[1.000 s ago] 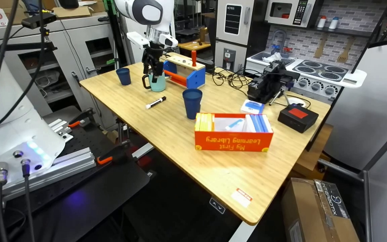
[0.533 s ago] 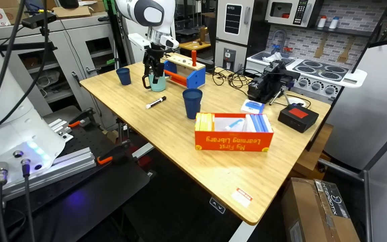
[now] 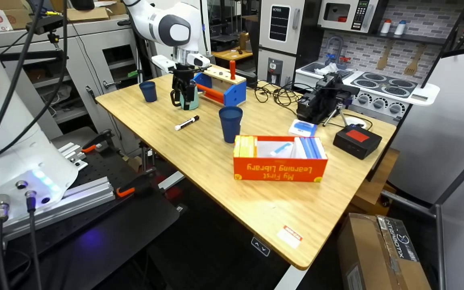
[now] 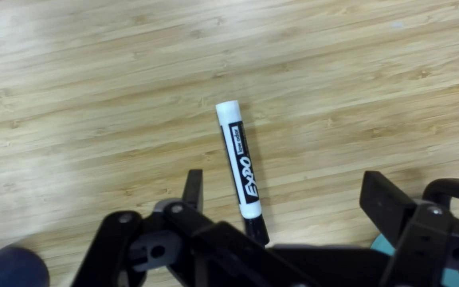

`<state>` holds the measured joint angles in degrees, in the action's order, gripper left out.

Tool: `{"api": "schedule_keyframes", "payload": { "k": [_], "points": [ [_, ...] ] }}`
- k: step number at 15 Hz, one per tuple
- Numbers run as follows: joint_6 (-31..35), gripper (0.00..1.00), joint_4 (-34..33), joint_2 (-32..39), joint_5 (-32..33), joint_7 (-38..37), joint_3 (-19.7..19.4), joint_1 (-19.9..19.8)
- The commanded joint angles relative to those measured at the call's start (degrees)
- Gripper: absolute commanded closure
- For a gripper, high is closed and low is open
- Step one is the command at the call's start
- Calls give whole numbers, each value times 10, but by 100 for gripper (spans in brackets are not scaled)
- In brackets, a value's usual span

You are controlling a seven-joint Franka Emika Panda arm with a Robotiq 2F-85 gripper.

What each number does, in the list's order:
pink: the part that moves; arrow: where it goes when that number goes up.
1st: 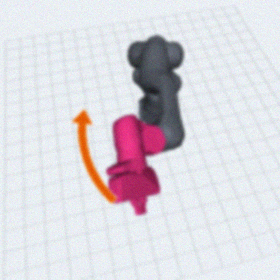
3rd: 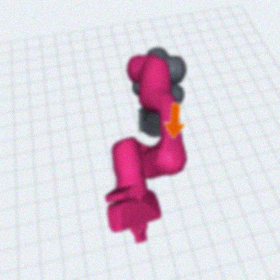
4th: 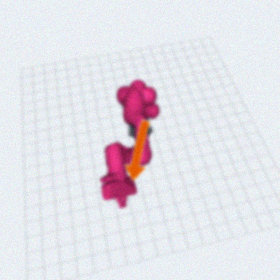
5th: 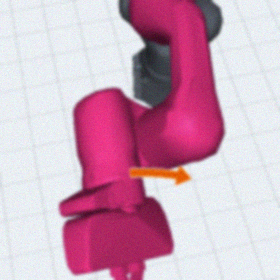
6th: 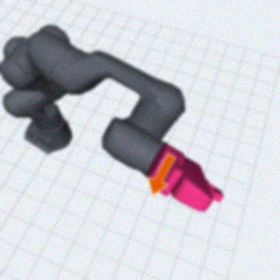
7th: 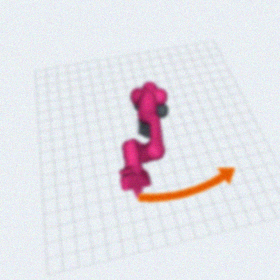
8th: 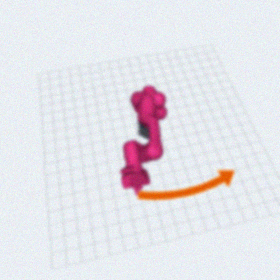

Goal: Put the marker inside the cup

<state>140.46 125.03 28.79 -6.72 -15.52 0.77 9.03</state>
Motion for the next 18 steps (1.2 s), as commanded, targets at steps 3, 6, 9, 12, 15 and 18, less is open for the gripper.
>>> {"api": "schedule_keyframes", "payload": {
  "k": [3, 6, 9, 12, 15, 18],
  "points": [
    [116, 0, 26, 49, 40, -47, -23, 28],
    [171, 0, 36, 70, 54, -71, -52, 51],
    [186, 26, 28, 89, 45, -54, -49, 43],
    [181, 46, 25, 89, 26, -32, -24, 20],
    [176, 68, 19, 92, 12, -12, -4, 1],
    [179, 87, 8, 104, -11, 29, 26, -32]
  ]
}}
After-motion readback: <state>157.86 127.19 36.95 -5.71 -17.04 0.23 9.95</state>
